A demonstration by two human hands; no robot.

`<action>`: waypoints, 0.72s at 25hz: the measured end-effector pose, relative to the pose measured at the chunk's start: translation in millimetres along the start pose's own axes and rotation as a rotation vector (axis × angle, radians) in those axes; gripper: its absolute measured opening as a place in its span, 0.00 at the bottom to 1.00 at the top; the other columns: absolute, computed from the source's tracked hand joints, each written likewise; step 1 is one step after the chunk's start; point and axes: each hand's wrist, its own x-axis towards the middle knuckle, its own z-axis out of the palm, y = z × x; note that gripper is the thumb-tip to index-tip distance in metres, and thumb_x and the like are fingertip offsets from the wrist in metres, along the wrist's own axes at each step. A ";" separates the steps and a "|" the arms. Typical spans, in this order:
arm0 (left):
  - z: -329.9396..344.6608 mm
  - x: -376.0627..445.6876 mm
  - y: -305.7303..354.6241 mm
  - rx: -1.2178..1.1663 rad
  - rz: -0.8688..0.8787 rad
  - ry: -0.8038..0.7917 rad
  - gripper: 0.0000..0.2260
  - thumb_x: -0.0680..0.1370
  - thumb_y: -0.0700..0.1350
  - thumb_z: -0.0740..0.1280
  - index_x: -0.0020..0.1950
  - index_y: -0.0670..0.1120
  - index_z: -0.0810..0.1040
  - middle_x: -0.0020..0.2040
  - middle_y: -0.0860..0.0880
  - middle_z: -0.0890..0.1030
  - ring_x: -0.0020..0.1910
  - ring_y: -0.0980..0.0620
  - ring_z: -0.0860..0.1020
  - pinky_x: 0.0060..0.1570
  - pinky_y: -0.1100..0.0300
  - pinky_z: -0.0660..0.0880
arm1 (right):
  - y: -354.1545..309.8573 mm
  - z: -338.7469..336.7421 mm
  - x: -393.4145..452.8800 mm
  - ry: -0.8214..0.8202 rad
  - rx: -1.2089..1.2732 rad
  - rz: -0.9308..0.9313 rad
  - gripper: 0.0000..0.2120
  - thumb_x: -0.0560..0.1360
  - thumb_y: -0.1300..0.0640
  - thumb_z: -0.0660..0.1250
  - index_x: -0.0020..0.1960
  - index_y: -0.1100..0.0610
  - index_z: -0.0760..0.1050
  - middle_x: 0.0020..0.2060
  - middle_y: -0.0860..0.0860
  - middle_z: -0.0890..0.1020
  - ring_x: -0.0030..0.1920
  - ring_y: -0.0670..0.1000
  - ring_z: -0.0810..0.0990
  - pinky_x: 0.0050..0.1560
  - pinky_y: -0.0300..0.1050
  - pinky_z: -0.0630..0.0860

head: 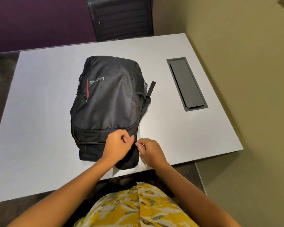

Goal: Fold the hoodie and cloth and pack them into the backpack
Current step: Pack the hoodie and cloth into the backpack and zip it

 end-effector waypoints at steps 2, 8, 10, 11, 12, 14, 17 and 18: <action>7.3 -14.3 -3.9 -0.098 -0.319 -0.064 0.18 0.75 0.55 0.73 0.30 0.45 0.79 0.29 0.50 0.81 0.30 0.51 0.79 0.37 0.57 0.77 | -4.7 0.2 -2.8 0.037 0.008 0.017 0.12 0.80 0.51 0.63 0.40 0.55 0.75 0.31 0.48 0.78 0.34 0.51 0.75 0.37 0.49 0.73; 22.8 -9.0 1.8 -0.288 -0.532 -0.031 0.19 0.72 0.47 0.74 0.23 0.43 0.77 0.23 0.44 0.78 0.25 0.50 0.76 0.36 0.53 0.79 | -20.4 11.6 -17.3 0.051 0.027 -0.089 0.07 0.80 0.56 0.63 0.45 0.55 0.77 0.35 0.45 0.77 0.34 0.47 0.73 0.35 0.36 0.69; 22.4 -8.4 0.8 -0.192 -0.511 -0.037 0.15 0.71 0.43 0.71 0.26 0.38 0.78 0.25 0.43 0.78 0.26 0.50 0.75 0.34 0.53 0.78 | -7.1 10.3 -17.9 -0.011 0.021 -0.148 0.08 0.81 0.54 0.63 0.48 0.57 0.79 0.40 0.50 0.81 0.38 0.50 0.77 0.41 0.45 0.76; 22.0 -9.5 0.7 -0.128 -0.473 -0.042 0.15 0.72 0.42 0.69 0.26 0.39 0.76 0.24 0.44 0.75 0.25 0.50 0.71 0.31 0.55 0.74 | 0.9 6.7 -16.2 -0.039 0.018 -0.166 0.09 0.81 0.54 0.63 0.53 0.57 0.80 0.45 0.51 0.83 0.41 0.50 0.78 0.45 0.46 0.77; 22.4 -11.7 -0.6 -0.068 -0.420 -0.037 0.17 0.73 0.40 0.68 0.25 0.42 0.71 0.23 0.46 0.70 0.26 0.50 0.67 0.30 0.57 0.69 | 7.2 2.2 -13.7 -0.047 0.013 -0.178 0.09 0.81 0.55 0.63 0.57 0.55 0.80 0.49 0.50 0.82 0.44 0.49 0.79 0.48 0.45 0.78; 23.5 -17.9 -5.0 0.000 -0.329 -0.021 0.19 0.77 0.41 0.67 0.27 0.44 0.66 0.25 0.47 0.67 0.28 0.49 0.63 0.31 0.57 0.67 | 12.1 -5.6 -6.3 0.004 0.001 -0.207 0.11 0.81 0.57 0.63 0.63 0.53 0.76 0.54 0.49 0.80 0.48 0.48 0.79 0.51 0.44 0.78; 20.9 -22.0 -9.4 -0.015 -0.312 -0.022 0.15 0.78 0.42 0.67 0.32 0.41 0.78 0.32 0.45 0.81 0.33 0.45 0.76 0.37 0.55 0.73 | 2.5 -0.7 11.4 0.060 -0.128 -0.348 0.15 0.77 0.62 0.67 0.63 0.57 0.76 0.55 0.52 0.80 0.53 0.51 0.78 0.52 0.44 0.76; 19.3 -21.7 -9.5 -0.016 -0.313 -0.018 0.14 0.78 0.42 0.68 0.33 0.41 0.80 0.34 0.45 0.82 0.35 0.45 0.79 0.36 0.56 0.73 | -2.9 2.4 17.8 0.068 -0.192 -0.409 0.13 0.75 0.64 0.69 0.60 0.59 0.78 0.52 0.54 0.82 0.51 0.54 0.79 0.50 0.46 0.77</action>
